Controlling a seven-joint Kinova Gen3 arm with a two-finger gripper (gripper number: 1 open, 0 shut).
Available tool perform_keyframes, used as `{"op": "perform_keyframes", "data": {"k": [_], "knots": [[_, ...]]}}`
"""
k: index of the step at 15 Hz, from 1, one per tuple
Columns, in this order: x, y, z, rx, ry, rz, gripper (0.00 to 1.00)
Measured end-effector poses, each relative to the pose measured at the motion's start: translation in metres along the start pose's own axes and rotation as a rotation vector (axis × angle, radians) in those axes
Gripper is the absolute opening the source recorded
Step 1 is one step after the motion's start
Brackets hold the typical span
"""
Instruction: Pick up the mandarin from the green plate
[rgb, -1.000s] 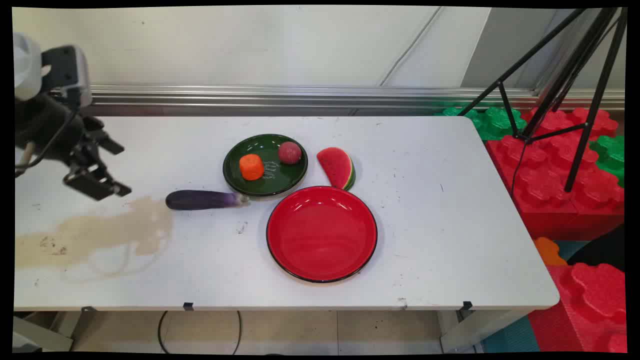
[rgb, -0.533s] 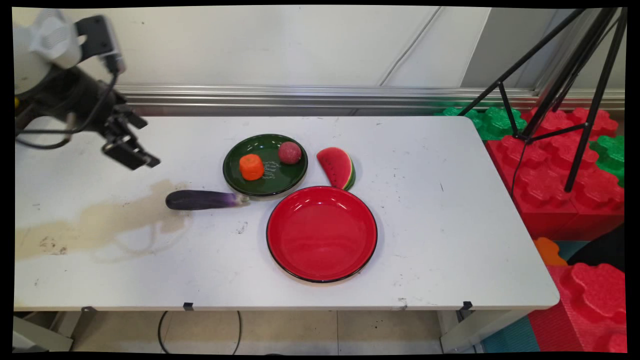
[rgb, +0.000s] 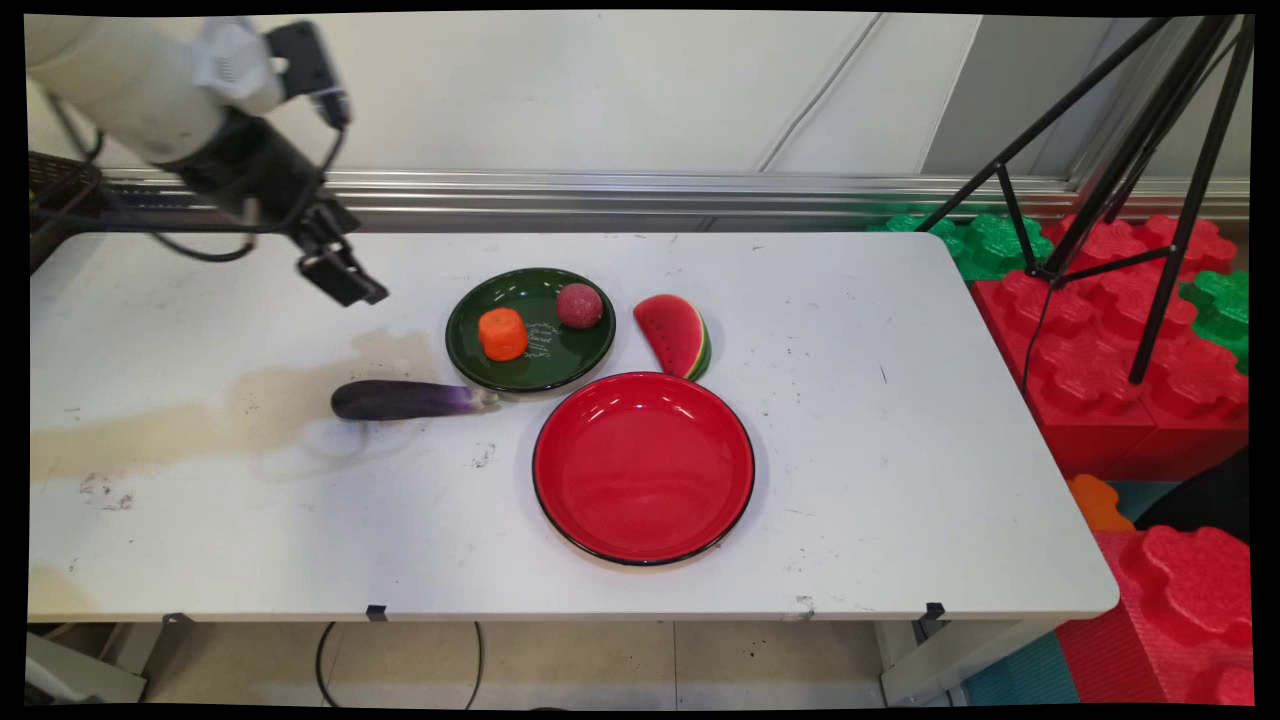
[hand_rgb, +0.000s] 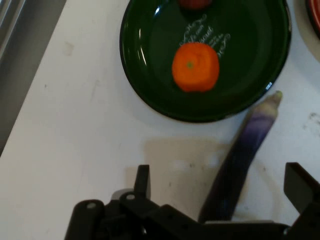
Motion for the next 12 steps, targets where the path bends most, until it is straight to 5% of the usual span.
{"op": "perform_keyframes", "data": {"k": [12], "knots": [[0.075, -0.029, 0.129, -0.055, -0.072, 0.042, 1.0]]}}
